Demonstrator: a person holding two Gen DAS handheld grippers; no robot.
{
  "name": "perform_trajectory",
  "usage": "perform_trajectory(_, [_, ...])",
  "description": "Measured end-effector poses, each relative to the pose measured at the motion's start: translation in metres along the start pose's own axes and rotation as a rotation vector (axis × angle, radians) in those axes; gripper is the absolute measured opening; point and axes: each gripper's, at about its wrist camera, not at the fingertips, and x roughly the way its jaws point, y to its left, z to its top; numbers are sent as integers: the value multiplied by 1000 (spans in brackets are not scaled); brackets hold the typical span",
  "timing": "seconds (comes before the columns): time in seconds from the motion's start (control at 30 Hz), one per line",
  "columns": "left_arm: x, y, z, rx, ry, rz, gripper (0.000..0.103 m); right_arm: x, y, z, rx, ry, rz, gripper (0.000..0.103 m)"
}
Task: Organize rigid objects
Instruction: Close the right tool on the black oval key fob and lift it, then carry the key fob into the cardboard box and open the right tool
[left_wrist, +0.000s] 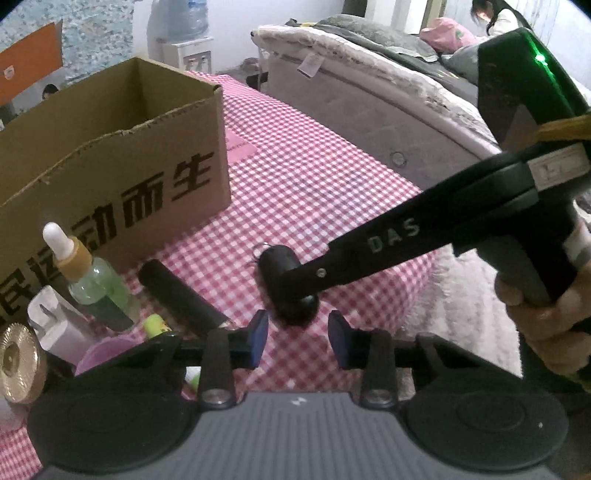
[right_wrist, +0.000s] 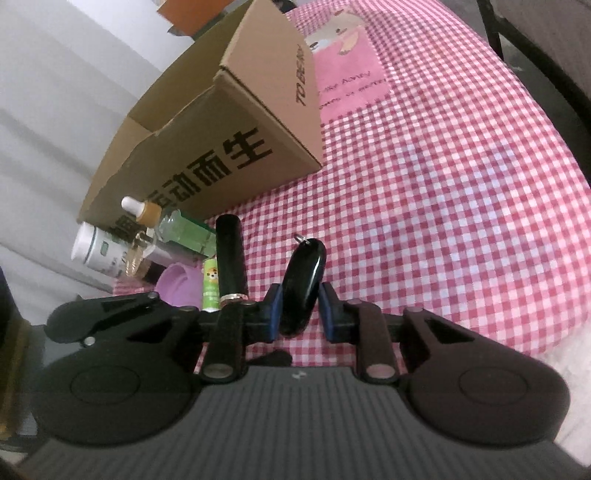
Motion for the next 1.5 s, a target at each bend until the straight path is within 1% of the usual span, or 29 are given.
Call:
perform_trajectory(0.17, [4, -1, 5, 4, 7, 22, 37, -1, -9, 10, 62, 11, 38, 22])
perform_trajectory(0.33, [12, 0, 13, -12, 37, 1, 37, -1, -17, 15, 97, 16, 73, 22])
perform_trajectory(0.43, [16, 1, 16, -21, 46, 9, 38, -3, -27, 17, 134, 11, 121, 25])
perform_trajectory(0.53, [18, 4, 18, -33, 51, 10, 38, -4, -36, 19, 172, 0, 186, 25])
perform_trajectory(0.7, [19, 9, 21, -50, 58, 41, 38, -8, -34, 20, 142, -7, 256, 24])
perform_trajectory(0.77, [18, 11, 23, -60, 62, 40, 38, -8, -30, 21, 126, -10, 254, 24])
perform_trajectory(0.83, [18, 10, 23, -59, 64, 47, 36, -7, -28, 22, 116, -12, 229, 24])
perform_trajectory(1.03, [21, 7, 25, -49, 60, 87, 36, 13, -28, 28, 138, 5, 184, 23])
perform_trajectory(1.1, [21, 8, 25, -54, 60, 95, 36, 15, -27, 30, 139, -2, 185, 23])
perform_trajectory(1.3, [19, 10, 25, -63, 59, 112, 36, 19, -25, 28, 165, -26, 192, 14])
perform_trajectory(1.5, [2, 9, 22, -64, 18, 101, 36, 5, -13, 23, 147, -57, 186, 13])
